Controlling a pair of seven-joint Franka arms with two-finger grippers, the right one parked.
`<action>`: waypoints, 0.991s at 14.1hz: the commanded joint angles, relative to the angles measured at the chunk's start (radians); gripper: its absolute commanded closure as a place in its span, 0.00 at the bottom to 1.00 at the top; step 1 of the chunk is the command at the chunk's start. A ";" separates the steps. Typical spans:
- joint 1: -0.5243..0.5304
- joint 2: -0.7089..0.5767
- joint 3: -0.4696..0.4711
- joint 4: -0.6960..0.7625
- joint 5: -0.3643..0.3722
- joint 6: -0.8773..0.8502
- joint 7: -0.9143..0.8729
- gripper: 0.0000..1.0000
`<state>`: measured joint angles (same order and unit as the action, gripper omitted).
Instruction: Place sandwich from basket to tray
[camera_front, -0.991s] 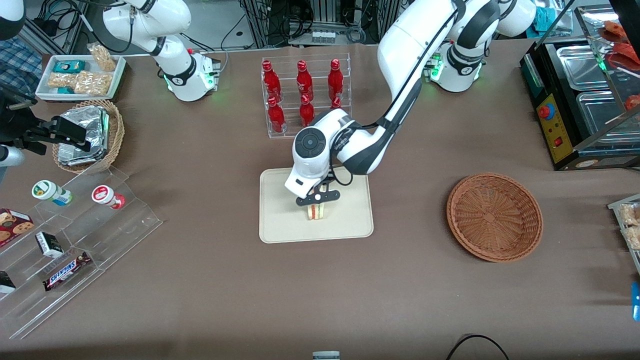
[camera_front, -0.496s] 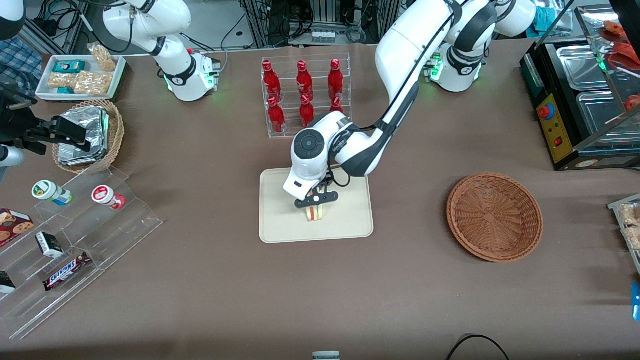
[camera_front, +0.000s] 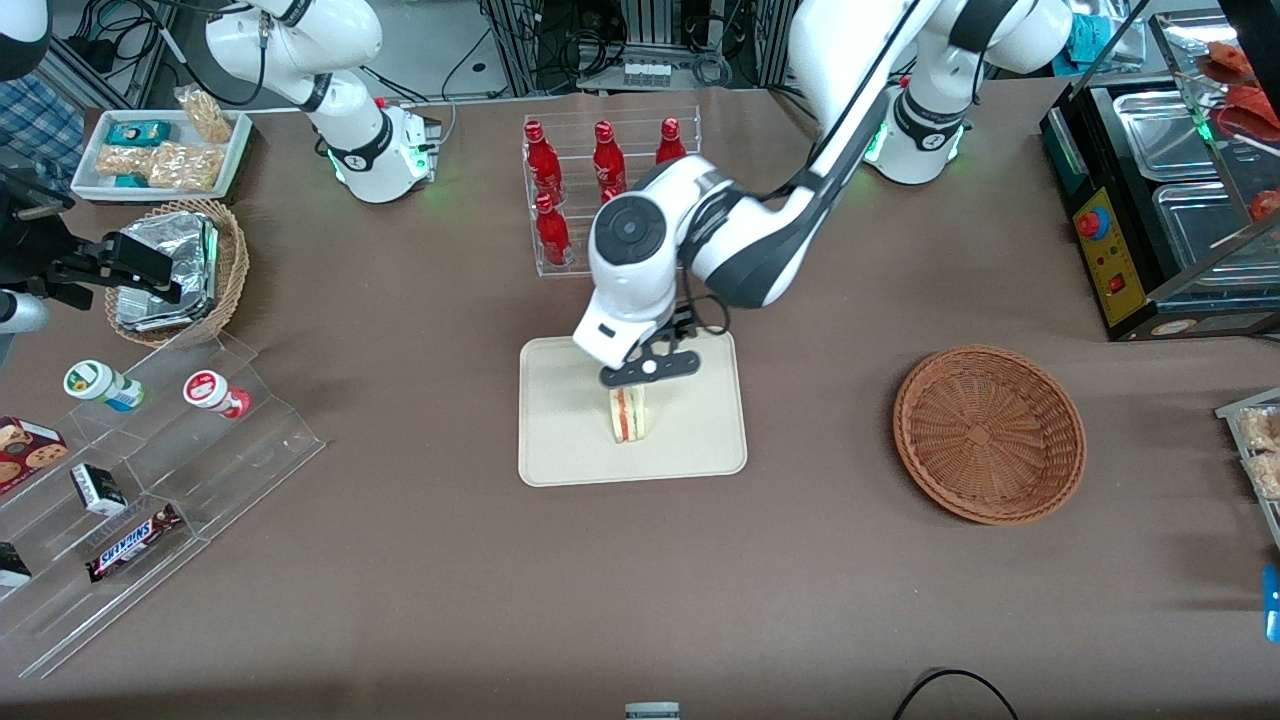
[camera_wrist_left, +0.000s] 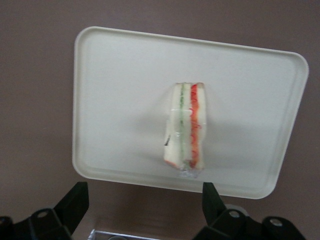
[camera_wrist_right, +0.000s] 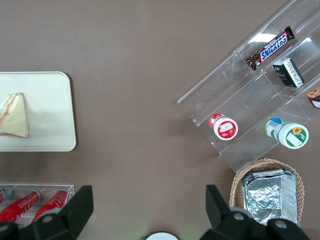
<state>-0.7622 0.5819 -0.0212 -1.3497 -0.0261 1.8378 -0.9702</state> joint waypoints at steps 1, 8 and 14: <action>0.003 -0.076 0.076 -0.100 0.005 -0.064 0.022 0.00; 0.095 -0.299 0.248 -0.310 -0.015 -0.086 0.401 0.00; 0.222 -0.447 0.251 -0.322 0.005 -0.183 0.652 0.00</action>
<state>-0.5728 0.2051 0.2369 -1.6379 -0.0299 1.6715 -0.3840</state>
